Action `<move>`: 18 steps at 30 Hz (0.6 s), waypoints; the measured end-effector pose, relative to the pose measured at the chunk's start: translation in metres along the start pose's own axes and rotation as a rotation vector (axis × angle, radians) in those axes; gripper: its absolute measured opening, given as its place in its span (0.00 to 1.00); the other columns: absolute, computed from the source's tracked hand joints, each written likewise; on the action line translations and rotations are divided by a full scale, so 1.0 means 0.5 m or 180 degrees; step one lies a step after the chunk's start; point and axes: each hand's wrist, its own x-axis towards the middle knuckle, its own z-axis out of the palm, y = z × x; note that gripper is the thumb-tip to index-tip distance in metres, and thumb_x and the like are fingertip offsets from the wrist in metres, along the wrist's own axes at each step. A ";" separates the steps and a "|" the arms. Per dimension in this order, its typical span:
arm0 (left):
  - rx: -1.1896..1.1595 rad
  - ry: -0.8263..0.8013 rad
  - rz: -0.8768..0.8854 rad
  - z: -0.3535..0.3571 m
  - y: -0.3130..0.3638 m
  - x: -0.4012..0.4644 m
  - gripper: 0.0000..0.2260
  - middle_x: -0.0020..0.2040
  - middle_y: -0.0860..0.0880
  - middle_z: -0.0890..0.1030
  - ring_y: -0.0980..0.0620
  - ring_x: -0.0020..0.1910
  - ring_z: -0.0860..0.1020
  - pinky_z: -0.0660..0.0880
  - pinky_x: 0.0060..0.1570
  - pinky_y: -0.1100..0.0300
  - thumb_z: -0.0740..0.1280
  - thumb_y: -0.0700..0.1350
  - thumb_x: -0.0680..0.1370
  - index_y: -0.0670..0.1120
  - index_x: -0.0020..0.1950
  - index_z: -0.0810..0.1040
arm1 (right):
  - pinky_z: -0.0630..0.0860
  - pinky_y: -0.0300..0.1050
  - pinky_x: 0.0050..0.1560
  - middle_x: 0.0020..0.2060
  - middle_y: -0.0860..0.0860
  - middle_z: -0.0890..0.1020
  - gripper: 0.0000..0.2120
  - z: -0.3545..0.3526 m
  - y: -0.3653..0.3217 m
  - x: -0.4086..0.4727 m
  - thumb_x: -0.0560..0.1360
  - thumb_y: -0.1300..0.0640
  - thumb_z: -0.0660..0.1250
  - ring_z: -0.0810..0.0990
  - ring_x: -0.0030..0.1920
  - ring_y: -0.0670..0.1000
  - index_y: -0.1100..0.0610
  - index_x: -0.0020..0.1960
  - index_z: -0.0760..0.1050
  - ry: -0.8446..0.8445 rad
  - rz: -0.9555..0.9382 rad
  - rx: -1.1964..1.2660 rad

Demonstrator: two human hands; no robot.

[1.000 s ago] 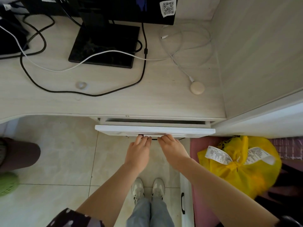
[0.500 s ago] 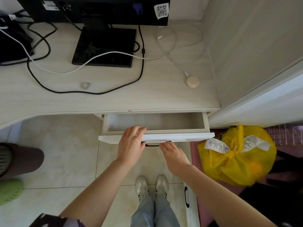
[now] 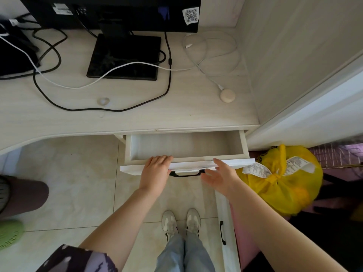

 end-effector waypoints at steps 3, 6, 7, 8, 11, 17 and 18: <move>-0.0050 -0.0138 -0.0032 -0.001 0.000 -0.010 0.22 0.45 0.50 0.83 0.46 0.43 0.81 0.78 0.49 0.55 0.80 0.41 0.61 0.46 0.53 0.81 | 0.80 0.57 0.51 0.51 0.63 0.76 0.14 -0.003 -0.006 0.009 0.78 0.59 0.65 0.80 0.44 0.63 0.60 0.60 0.66 0.0066 -0.0052 0.0284; -0.0041 -0.0257 -0.0076 0.003 0.001 -0.025 0.22 0.46 0.51 0.83 0.46 0.44 0.81 0.77 0.49 0.55 0.79 0.41 0.62 0.46 0.54 0.81 | 0.82 0.58 0.43 0.48 0.66 0.77 0.15 -0.010 0.005 0.010 0.78 0.61 0.64 0.81 0.49 0.66 0.60 0.63 0.66 0.0045 -0.0039 0.0320; -0.0048 -0.0295 -0.0083 0.004 0.003 -0.031 0.21 0.46 0.51 0.83 0.46 0.45 0.81 0.77 0.49 0.55 0.79 0.41 0.62 0.46 0.54 0.81 | 0.82 0.59 0.40 0.48 0.66 0.76 0.15 -0.013 0.009 0.009 0.78 0.62 0.63 0.81 0.51 0.67 0.60 0.63 0.65 0.0028 -0.0049 0.0295; -0.0068 -0.0317 -0.0081 0.004 0.004 -0.037 0.21 0.45 0.51 0.83 0.46 0.44 0.81 0.77 0.49 0.55 0.79 0.41 0.62 0.46 0.54 0.81 | 0.82 0.59 0.38 0.49 0.66 0.76 0.14 -0.016 0.012 0.007 0.78 0.63 0.62 0.80 0.53 0.67 0.60 0.63 0.65 0.0032 -0.0063 0.0278; -0.0092 -0.0403 -0.0040 0.004 0.009 -0.060 0.21 0.44 0.51 0.83 0.46 0.43 0.81 0.77 0.47 0.56 0.79 0.41 0.61 0.47 0.53 0.81 | 0.81 0.61 0.38 0.49 0.67 0.75 0.14 -0.030 0.025 -0.001 0.78 0.65 0.60 0.79 0.55 0.68 0.61 0.63 0.65 0.0114 -0.0064 0.0189; -0.0163 -0.0634 0.0001 0.009 0.017 -0.111 0.21 0.56 0.48 0.82 0.44 0.56 0.77 0.71 0.60 0.52 0.72 0.42 0.72 0.45 0.64 0.76 | 0.79 0.62 0.51 0.49 0.66 0.76 0.10 -0.057 0.062 -0.029 0.79 0.66 0.59 0.79 0.54 0.68 0.63 0.60 0.66 0.0338 0.0037 -0.0019; -0.0187 -0.0683 0.0000 0.010 0.019 -0.120 0.21 0.58 0.48 0.80 0.44 0.58 0.76 0.69 0.62 0.53 0.71 0.42 0.73 0.45 0.66 0.75 | 0.79 0.62 0.53 0.48 0.66 0.77 0.09 -0.061 0.068 -0.033 0.79 0.66 0.59 0.79 0.53 0.68 0.64 0.60 0.66 0.0384 0.0062 -0.0054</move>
